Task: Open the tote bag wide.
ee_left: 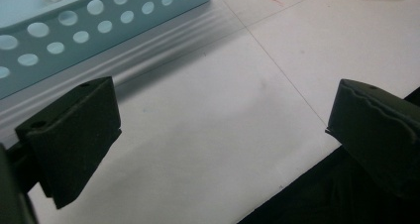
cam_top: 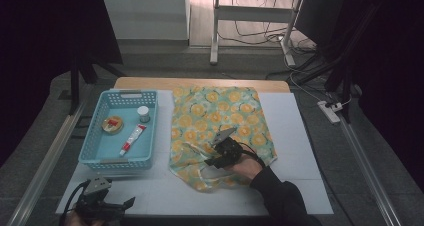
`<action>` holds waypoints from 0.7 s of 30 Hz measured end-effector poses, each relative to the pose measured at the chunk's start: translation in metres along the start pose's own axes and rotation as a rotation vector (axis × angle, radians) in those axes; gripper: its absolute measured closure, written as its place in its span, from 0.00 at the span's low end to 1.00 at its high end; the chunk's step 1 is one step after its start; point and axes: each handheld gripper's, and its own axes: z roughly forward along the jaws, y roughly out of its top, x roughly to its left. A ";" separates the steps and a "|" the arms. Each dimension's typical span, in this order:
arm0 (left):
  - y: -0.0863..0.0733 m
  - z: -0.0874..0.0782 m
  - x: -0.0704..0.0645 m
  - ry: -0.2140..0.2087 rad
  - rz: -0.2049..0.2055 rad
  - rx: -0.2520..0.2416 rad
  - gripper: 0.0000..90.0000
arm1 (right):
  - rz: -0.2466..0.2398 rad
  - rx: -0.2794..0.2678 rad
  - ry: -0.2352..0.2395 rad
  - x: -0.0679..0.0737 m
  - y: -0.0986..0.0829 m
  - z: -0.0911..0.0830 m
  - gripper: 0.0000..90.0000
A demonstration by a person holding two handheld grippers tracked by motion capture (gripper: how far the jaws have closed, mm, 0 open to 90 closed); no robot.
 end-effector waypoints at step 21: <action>0.000 0.000 0.000 0.000 -0.004 -0.003 0.00 | 0.002 -0.040 0.004 -0.003 0.013 -0.010 0.99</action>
